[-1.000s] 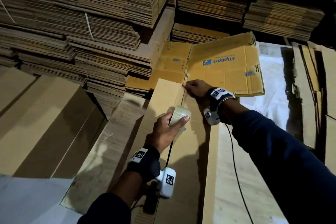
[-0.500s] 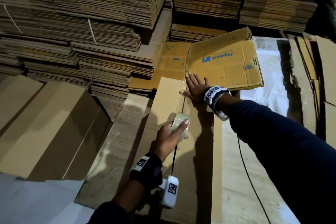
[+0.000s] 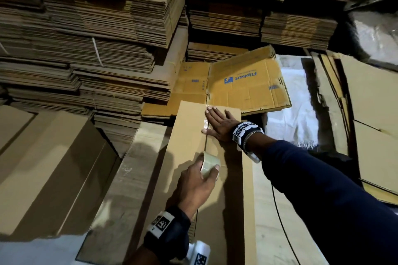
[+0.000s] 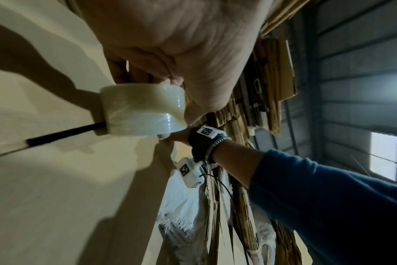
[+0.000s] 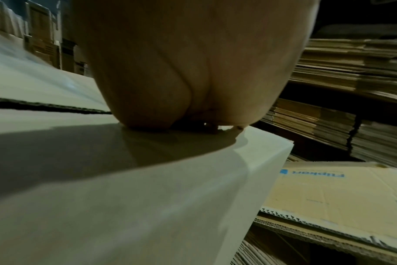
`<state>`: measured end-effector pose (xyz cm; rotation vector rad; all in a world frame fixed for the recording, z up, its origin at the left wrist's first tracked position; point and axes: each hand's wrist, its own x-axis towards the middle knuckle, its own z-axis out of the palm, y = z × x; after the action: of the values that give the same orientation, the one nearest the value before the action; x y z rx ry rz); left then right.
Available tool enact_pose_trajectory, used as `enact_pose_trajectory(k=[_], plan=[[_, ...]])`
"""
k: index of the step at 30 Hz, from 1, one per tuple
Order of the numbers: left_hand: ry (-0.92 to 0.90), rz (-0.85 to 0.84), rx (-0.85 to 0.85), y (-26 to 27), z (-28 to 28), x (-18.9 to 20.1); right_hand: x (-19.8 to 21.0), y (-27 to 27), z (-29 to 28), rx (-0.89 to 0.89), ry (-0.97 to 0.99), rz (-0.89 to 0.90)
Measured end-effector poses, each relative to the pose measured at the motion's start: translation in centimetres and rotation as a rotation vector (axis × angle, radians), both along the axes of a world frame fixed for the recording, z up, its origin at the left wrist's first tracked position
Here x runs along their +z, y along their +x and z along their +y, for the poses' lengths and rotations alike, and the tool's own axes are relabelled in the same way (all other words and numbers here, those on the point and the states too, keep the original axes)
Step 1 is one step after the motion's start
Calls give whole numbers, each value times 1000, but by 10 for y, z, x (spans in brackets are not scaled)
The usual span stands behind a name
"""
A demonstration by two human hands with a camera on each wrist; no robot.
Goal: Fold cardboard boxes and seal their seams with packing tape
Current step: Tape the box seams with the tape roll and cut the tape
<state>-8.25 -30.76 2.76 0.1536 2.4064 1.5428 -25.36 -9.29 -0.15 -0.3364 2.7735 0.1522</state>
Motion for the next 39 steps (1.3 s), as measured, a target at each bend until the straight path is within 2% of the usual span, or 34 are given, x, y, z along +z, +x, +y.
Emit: enact_pose_trajectory(k=[3,8,10,15,18,21,26,33,35,37,39], plan=[[258,-154,56,4,-10,-1,-1,14,-5,7,-16,30],[362,-200,60,9,-16,-2,-13,73,-18,121,-42,29],[391,-217,64,17,-14,-2,-13,78,-17,133,-49,27],[266,-243,43,52,-25,-5,-11,70,-21,84,-17,-17],[323,-263,35,64,-38,-10,-8,76,-27,43,-35,-12],[294,-223,16,62,-42,-13,-7,97,-42,5,-76,1],[153,-194,40,64,-43,-14,-10,147,-49,70,-66,-12],[-45,-30,17,116,-48,-30,-12,152,-66,-37,-70,-29],[60,-15,21,131,-57,-33,-11,155,-71,-71,-68,-30],[203,-82,64,130,-64,-38,-5,161,-77,-100,-69,-45],[233,-133,67,127,-67,-38,1,177,-84,-93,-72,-85]])
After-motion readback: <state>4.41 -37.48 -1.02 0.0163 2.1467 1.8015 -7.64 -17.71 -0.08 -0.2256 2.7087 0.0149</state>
